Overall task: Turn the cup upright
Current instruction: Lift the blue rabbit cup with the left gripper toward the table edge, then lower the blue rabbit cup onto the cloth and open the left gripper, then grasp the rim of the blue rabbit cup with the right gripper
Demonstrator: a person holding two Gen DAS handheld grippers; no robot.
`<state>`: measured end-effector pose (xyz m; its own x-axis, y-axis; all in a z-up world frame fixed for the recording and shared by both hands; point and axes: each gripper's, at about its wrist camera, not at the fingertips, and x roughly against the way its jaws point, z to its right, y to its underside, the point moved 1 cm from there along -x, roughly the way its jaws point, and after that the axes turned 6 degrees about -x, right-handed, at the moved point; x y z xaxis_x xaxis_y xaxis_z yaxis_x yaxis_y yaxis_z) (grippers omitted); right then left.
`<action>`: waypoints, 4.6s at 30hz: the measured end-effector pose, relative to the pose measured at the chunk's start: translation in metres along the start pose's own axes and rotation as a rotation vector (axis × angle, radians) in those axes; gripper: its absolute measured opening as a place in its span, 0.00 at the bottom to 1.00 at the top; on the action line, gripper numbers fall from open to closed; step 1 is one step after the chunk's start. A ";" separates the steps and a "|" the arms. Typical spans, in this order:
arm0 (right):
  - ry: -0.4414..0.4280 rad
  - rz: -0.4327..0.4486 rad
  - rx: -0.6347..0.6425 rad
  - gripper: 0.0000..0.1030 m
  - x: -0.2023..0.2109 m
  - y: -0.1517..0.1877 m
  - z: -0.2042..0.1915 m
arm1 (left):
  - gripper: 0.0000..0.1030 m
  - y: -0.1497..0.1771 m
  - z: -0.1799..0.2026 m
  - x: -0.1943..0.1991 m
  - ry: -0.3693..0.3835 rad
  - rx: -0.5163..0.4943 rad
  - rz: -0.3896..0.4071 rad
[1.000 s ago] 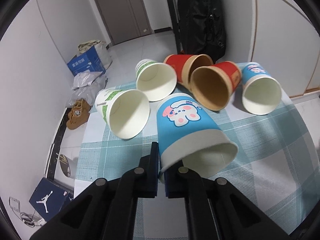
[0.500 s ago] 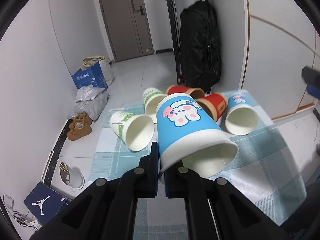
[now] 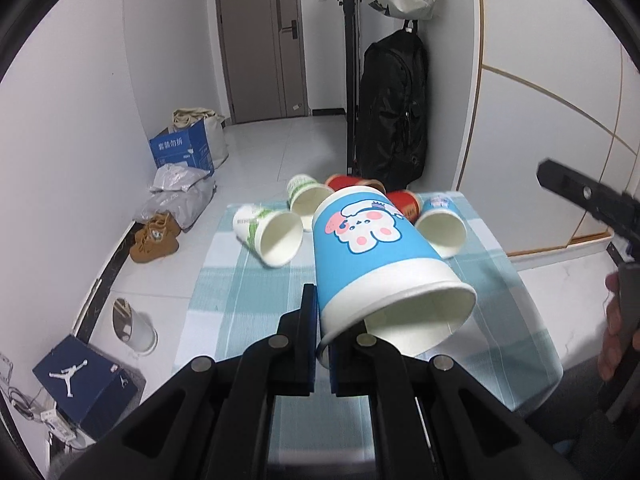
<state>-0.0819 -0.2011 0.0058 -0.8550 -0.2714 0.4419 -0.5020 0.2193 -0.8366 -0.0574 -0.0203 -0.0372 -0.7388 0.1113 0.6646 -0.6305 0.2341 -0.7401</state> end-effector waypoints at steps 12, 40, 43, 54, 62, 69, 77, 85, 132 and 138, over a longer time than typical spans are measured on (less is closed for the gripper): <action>-0.014 -0.006 0.011 1.00 0.012 0.010 -0.004 | 0.01 0.021 0.004 -0.012 -0.006 -0.005 -0.021; 0.017 -0.019 -0.008 1.00 0.010 0.010 0.002 | 0.01 0.043 0.028 -0.052 0.084 -0.059 -0.193; 0.003 -0.029 -0.026 1.00 0.010 0.010 0.005 | 0.01 0.044 0.032 -0.052 0.102 -0.071 -0.206; -0.005 -0.049 -0.019 1.00 0.006 0.012 0.004 | 0.38 0.047 0.031 -0.058 0.143 -0.018 -0.284; -0.004 -0.053 -0.030 1.00 0.006 0.013 0.005 | 0.59 0.047 0.033 -0.051 0.206 -0.012 -0.278; -0.006 -0.056 -0.026 1.00 0.007 0.014 0.003 | 0.59 0.045 0.029 -0.048 0.216 -0.007 -0.285; -0.013 -0.066 -0.061 1.00 0.016 0.017 0.006 | 0.59 0.035 0.023 -0.032 0.311 0.009 -0.238; 0.000 -0.100 -0.101 1.00 0.020 0.024 0.008 | 0.59 0.029 0.025 -0.028 0.381 0.018 -0.238; -0.089 -0.294 0.047 0.84 0.019 0.065 -0.037 | 0.70 -0.015 -0.030 0.001 0.167 0.153 0.050; -0.078 -0.341 0.071 0.80 0.010 0.072 -0.038 | 0.70 -0.015 -0.036 -0.005 0.170 0.168 0.029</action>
<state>-0.1317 -0.1520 -0.0376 -0.6261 -0.3895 0.6755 -0.7440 0.0391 -0.6671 -0.0358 0.0103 -0.0259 -0.7155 0.2796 0.6402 -0.6510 0.0657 -0.7562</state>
